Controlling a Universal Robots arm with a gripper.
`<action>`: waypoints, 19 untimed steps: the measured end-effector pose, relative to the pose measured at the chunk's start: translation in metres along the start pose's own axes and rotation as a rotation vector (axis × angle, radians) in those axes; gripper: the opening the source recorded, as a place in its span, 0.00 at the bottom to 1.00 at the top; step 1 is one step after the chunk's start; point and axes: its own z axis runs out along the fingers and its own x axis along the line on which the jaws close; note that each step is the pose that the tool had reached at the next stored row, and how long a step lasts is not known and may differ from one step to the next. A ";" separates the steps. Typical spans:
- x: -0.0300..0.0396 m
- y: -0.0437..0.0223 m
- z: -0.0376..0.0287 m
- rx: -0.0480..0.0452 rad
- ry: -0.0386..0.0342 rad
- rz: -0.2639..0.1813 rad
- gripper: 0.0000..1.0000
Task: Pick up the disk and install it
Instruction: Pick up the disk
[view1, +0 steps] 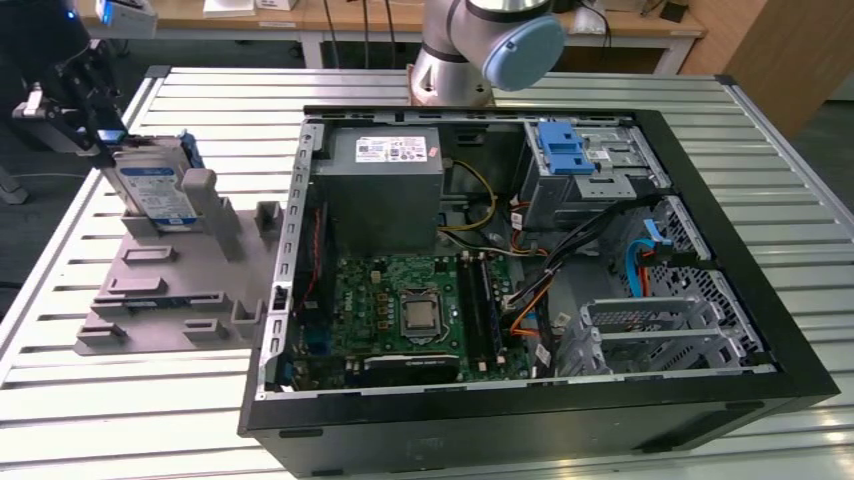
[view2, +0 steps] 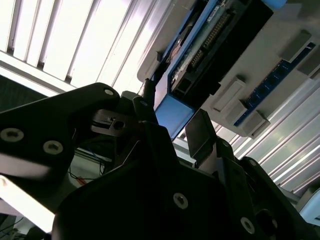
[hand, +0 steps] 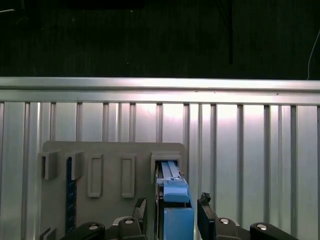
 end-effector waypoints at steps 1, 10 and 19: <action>0.0000 0.0000 0.0011 0.0000 -0.0005 0.000 0.52; 0.0000 -0.0002 0.0103 -0.0001 -0.0034 0.000 0.52; 0.0001 -0.0002 0.0124 0.0003 -0.0036 0.000 0.52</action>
